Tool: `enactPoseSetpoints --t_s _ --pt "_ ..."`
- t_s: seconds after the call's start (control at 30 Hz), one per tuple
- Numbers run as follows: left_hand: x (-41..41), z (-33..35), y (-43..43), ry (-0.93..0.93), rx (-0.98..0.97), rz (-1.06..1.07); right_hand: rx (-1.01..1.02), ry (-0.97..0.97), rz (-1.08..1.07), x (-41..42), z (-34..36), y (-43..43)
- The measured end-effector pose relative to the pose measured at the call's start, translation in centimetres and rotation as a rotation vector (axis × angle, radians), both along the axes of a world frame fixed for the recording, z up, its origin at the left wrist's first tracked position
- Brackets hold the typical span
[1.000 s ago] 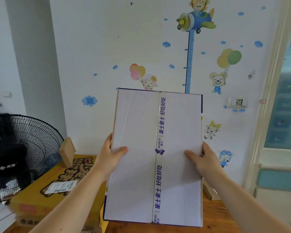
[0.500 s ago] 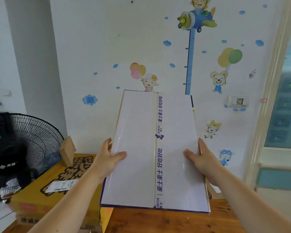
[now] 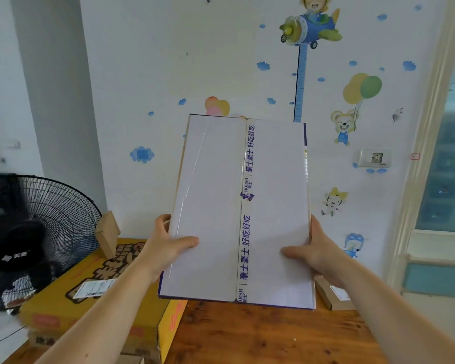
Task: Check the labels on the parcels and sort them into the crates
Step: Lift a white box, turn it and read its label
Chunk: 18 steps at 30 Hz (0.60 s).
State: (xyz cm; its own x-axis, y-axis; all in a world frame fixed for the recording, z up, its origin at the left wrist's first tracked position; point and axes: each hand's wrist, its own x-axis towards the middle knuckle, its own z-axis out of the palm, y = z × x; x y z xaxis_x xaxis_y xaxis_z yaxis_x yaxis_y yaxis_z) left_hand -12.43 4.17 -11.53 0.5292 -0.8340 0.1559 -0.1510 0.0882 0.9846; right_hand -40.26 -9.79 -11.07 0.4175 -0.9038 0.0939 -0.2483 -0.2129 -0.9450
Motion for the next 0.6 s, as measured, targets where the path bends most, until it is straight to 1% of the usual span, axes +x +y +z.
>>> enactPoseSetpoints --t_s 0.07,0.13,0.23,0.37,0.5,0.6 --pt "-0.1 -0.3 0.1 -0.004 -0.001 -0.056 -0.064 -0.010 -0.031 0.0 0.2 -0.1" --pt "-0.2 -0.4 0.2 -0.051 0.007 -0.128 -0.123 0.003 -0.105 0.1 0.1 -0.2" --pt "-0.4 -0.7 0.1 -0.086 -0.023 -0.126 -0.177 0.008 -0.195 0.2 -0.1 0.0" --pt "-0.5 -0.6 -0.1 -0.103 -0.057 -0.086 -0.137 -0.047 -0.143 0.5 -0.1 0.1" --pt "-0.7 -0.8 -0.2 -0.141 -0.028 -0.088 -0.143 0.049 -0.094 0.3 -0.6 0.3" --pt "-0.6 -1.5 -0.2 -0.172 -0.026 -0.062 -0.150 0.059 -0.127 0.3 -1.4 0.6"
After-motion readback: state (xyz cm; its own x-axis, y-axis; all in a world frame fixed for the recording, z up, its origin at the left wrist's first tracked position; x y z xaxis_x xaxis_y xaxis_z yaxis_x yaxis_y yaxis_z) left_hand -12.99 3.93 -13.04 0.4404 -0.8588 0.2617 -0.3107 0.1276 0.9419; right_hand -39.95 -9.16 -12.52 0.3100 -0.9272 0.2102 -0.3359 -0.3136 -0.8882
